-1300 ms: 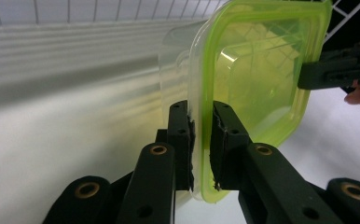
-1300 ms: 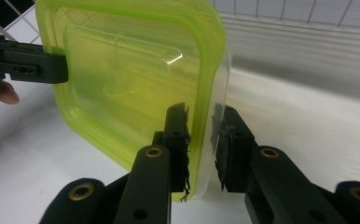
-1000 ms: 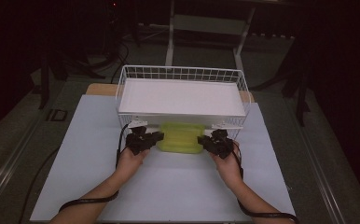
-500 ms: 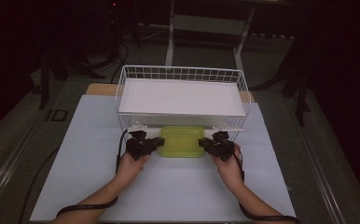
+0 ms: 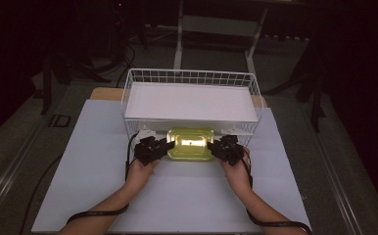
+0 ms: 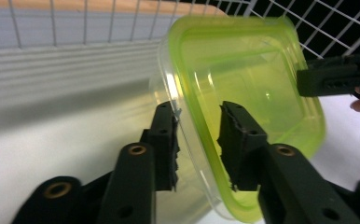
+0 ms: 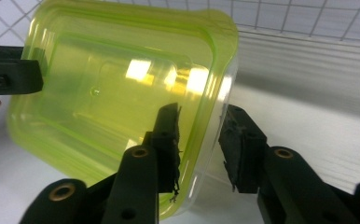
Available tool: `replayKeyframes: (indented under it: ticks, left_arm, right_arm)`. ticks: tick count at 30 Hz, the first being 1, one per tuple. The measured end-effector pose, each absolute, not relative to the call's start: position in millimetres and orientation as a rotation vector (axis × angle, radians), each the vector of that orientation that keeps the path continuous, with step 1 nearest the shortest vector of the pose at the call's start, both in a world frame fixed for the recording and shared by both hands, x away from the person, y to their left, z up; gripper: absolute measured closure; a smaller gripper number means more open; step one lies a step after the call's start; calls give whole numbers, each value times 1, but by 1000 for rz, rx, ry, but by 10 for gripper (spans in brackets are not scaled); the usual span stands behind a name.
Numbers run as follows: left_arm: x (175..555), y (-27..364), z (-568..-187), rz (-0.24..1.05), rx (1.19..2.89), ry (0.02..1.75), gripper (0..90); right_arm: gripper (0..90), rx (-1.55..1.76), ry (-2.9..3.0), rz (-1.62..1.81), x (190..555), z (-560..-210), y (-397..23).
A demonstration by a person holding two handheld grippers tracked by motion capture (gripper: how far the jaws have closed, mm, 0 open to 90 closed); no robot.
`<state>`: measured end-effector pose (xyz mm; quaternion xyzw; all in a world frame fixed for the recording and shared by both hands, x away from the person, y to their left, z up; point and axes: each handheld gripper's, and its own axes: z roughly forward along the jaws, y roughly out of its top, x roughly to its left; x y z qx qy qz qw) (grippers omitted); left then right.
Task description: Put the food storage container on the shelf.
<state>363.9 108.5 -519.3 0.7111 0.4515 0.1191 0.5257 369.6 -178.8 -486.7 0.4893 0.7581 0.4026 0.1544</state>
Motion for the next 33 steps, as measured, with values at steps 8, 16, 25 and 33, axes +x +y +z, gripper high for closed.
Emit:
replayKeyframes:
  ticks: [8,16,25,33]
  left_arm:
    - [371,105,-520,292,1678,1108,467]
    - [372,105,-520,292,1675,1104,424]
    - [375,101,-520,289,1712,1141,298]
    - [375,97,-521,399,1770,1083,140]
  right_arm:
    - [584,1380,2138,1116,374,-489,-172]
    - [490,1353,2135,1139,370,-485,-169]
    - [478,1341,2138,1162,367,-479,-165]
    - [479,1337,2134,1187,361,-478,-165]
